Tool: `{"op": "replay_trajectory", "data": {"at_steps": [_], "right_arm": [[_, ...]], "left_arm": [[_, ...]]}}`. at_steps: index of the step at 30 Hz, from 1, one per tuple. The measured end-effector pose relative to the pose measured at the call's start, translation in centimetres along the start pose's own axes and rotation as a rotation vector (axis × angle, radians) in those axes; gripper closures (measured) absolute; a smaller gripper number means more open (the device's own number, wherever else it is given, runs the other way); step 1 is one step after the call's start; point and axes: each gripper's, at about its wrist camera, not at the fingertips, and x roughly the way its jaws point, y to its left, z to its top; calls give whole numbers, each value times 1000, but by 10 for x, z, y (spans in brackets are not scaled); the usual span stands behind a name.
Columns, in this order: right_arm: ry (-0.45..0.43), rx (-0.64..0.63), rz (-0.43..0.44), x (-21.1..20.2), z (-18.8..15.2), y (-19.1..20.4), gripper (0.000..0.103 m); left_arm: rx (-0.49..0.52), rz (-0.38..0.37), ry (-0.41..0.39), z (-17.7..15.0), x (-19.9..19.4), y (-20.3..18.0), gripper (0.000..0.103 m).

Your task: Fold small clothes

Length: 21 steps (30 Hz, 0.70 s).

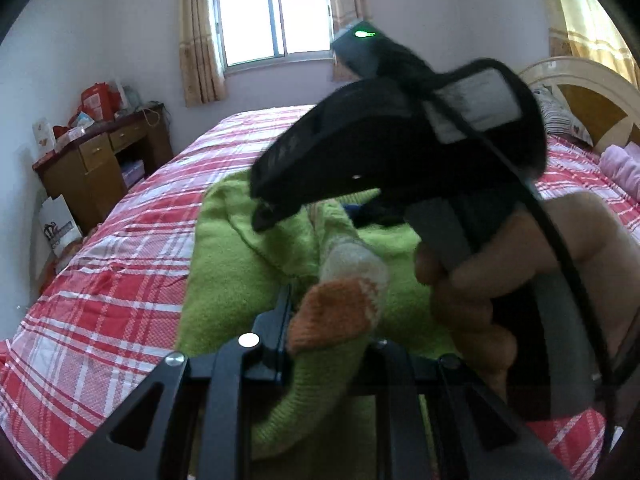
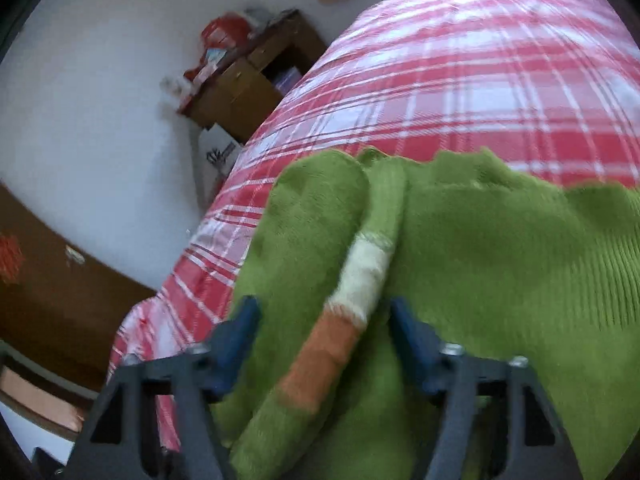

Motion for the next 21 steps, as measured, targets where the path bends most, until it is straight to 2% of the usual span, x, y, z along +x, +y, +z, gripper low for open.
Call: {"op": "replay_trajectory", "data": {"at_steps": [3,7,11,18,21], "right_arm": [[-35,-73,-70,-6,0,12,90],[-108,-105,-51,-35,0,19,92],[-152,-131,-41,-72,-1,17,92],[-183,-93,-113,-122,-6,-35,92],[-188,-59,-143,-136,-12,-59,92]], "left_arm": [[8,8,0,1,-1,-3,83],[38,19,-32,5,-12,-11,83],[70,-5,-60,17,-27,-30,83],[133,-107,-61,40,-27,-87,83],[163,-126,-51,42,-22,-114,83]]}}
